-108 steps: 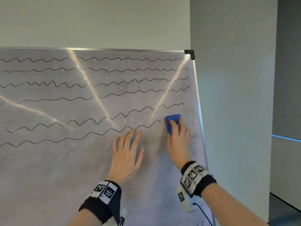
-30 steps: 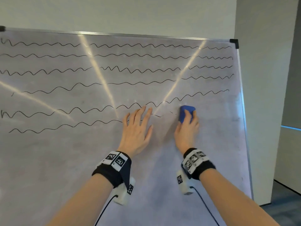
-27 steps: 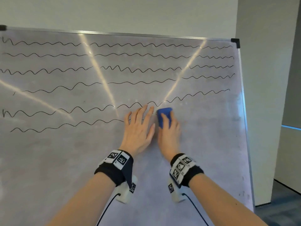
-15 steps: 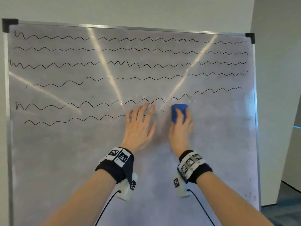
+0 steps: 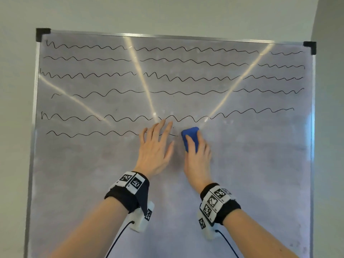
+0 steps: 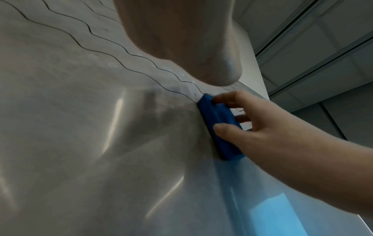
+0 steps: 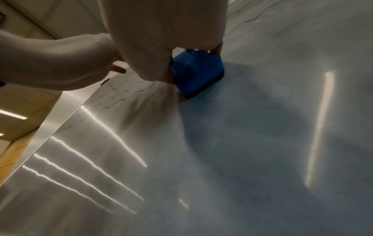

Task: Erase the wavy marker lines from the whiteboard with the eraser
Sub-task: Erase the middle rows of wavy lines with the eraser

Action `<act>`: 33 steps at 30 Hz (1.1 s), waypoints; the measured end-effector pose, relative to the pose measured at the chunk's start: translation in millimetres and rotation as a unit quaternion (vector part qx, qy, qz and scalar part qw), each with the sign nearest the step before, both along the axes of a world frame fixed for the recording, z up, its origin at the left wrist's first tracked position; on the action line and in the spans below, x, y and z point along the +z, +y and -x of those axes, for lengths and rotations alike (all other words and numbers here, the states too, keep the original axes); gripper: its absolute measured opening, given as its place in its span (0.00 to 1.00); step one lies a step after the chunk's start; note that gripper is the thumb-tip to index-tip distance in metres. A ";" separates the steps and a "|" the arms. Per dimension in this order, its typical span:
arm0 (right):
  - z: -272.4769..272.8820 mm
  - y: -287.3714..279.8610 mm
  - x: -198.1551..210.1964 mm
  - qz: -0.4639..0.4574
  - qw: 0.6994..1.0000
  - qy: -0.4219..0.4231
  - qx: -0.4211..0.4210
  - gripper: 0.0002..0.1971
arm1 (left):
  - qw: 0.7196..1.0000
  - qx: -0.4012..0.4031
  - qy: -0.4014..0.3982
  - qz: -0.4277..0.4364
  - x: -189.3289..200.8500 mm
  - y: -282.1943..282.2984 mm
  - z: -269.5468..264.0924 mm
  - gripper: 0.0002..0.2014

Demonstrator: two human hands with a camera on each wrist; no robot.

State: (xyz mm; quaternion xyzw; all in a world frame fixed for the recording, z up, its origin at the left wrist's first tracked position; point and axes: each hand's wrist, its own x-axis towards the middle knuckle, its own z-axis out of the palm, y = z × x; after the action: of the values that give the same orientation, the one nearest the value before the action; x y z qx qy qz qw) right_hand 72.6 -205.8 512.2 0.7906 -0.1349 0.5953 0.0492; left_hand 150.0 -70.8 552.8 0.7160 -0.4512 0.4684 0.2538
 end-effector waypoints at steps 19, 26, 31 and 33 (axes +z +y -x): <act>2.5 -8.6 -20.5 0.052 0.998 0.017 0.012 0.35 | 1.000 -0.021 -0.011 -0.011 -5.9 8.2 -17.8 0.28; -5.2 -0.6 5.0 -0.135 0.977 -0.141 -0.081 0.29 | 0.999 -0.038 -0.017 -0.014 -1.0 36.9 -45.2 0.28; -56.9 63.8 -22.6 0.006 1.000 -0.010 -0.022 0.37 | 0.997 -0.071 -0.021 -0.012 1.4 52.2 -59.0 0.28; -49.4 53.9 -24.8 0.029 0.999 0.005 -0.022 0.35 | 0.997 -0.067 -0.029 -0.009 4.4 63.5 -69.3 0.28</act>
State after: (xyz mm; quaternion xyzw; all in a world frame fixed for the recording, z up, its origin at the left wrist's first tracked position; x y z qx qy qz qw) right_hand 122.0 -151.9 487.4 0.7883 -0.1347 0.5942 0.0857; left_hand 219.3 -7.3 557.2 0.6727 -0.5090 0.4668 0.2653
